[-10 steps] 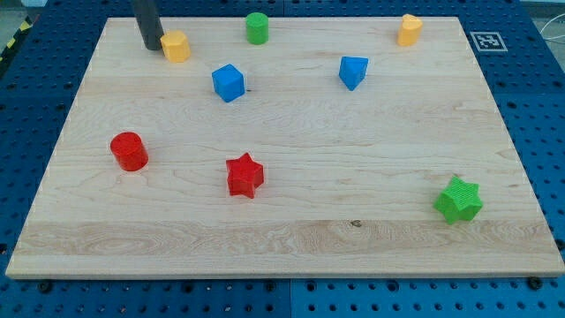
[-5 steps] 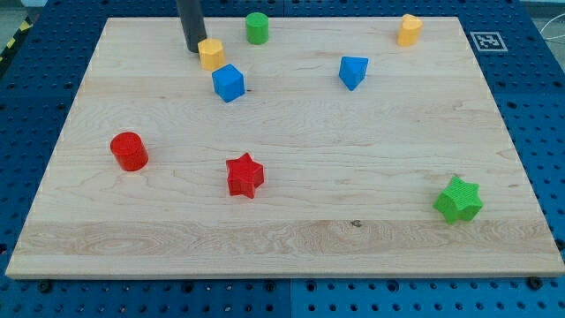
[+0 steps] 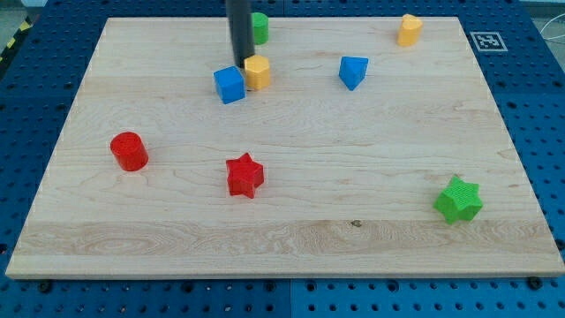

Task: Slide the yellow hexagon towards the center

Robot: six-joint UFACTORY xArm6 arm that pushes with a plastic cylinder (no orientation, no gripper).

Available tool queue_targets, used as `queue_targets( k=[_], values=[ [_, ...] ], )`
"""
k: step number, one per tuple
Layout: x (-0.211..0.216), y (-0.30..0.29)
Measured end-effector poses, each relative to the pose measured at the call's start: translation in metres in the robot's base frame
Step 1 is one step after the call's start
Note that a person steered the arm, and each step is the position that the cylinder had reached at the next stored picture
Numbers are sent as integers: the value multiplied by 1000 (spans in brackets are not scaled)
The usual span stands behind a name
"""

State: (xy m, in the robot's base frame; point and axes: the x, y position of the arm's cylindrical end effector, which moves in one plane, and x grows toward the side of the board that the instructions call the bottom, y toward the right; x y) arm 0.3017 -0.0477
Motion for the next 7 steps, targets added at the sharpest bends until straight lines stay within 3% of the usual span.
queue_targets(
  k=[2, 7],
  values=[
    [0, 26],
    [32, 13]
  ],
)
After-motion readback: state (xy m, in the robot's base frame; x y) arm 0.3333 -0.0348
